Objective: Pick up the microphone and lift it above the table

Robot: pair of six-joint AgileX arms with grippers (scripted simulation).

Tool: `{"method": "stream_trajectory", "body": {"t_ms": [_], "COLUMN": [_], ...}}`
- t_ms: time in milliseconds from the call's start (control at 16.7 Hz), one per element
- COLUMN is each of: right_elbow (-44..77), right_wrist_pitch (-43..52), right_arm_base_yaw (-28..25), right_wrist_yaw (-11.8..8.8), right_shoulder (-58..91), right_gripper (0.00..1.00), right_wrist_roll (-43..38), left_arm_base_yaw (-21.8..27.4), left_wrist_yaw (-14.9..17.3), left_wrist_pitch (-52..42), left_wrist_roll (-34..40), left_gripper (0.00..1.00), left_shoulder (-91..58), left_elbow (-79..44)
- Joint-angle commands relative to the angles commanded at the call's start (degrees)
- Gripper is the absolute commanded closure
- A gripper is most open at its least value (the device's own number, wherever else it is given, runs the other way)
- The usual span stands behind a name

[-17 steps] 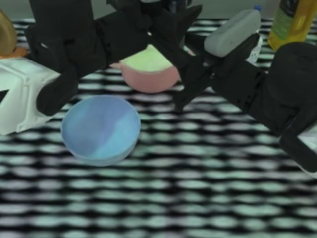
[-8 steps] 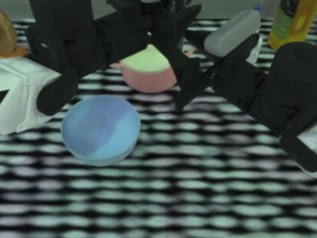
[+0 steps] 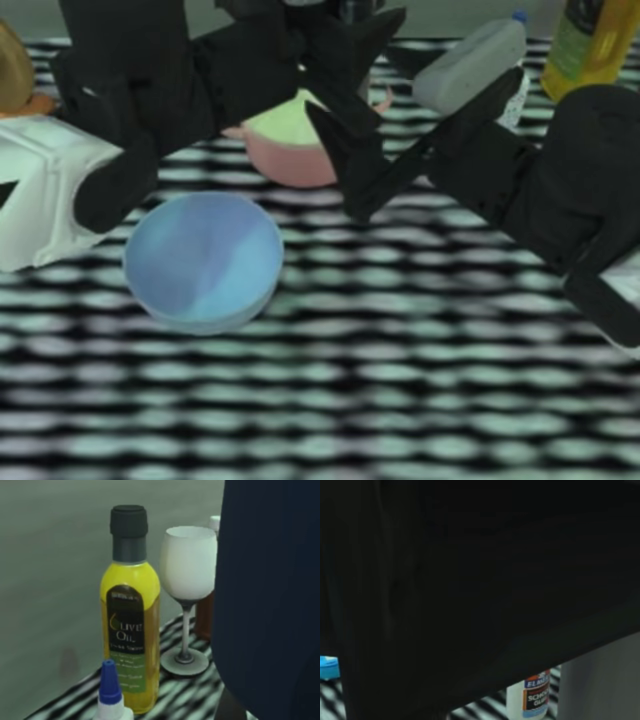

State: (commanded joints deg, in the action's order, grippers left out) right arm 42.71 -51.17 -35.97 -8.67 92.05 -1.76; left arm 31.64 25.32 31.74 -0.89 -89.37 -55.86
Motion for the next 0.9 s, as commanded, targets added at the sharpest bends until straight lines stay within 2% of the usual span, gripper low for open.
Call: {"method": "stream_trajectory", "body": {"t_ms": [360,780,900], "right_elbow": [-1.0,-13.4,-14.4], "right_wrist_pitch": [0.2,1.4,1.4], "right_arm_base_yaw": [0.2,1.9,2.0], "right_wrist_yaw": [-0.2,-2.5,-2.8], "right_shoulder": [-1.0,-14.9,-15.9], "right_gripper": [0.00,0.00,0.00], "right_wrist_roll": [0.0,-0.1,-0.1], "left_arm_base_yaw": [-0.6,-8.5,-9.3], "left_wrist_yaw": [0.6,7.4,8.1], "left_wrist_pitch": [-0.1,-0.6,-0.7], "left_wrist_roll": [0.1,-0.3,-0.4], "left_gripper": [1.00,1.00,1.00], "left_shoulder": [0.4,4.5,4.9], "left_elbow": [0.3,4.2,4.6]}}
